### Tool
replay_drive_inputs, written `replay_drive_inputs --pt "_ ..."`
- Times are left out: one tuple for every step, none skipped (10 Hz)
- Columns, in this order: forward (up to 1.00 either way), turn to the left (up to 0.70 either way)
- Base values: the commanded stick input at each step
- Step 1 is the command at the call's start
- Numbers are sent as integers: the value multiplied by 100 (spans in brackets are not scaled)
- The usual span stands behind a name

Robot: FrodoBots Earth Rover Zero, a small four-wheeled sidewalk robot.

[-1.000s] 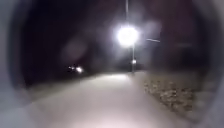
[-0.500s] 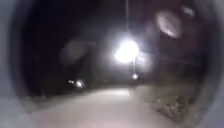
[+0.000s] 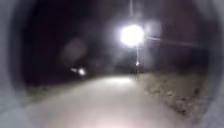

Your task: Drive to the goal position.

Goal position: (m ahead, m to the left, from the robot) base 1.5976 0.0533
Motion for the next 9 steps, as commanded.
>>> replay_drive_inputs --pt "100 0" --pt "100 0" --pt "100 0" --pt "100 0" --pt "100 0" --pt "100 0" --pt "100 0" --pt "100 0" --pt "100 0"
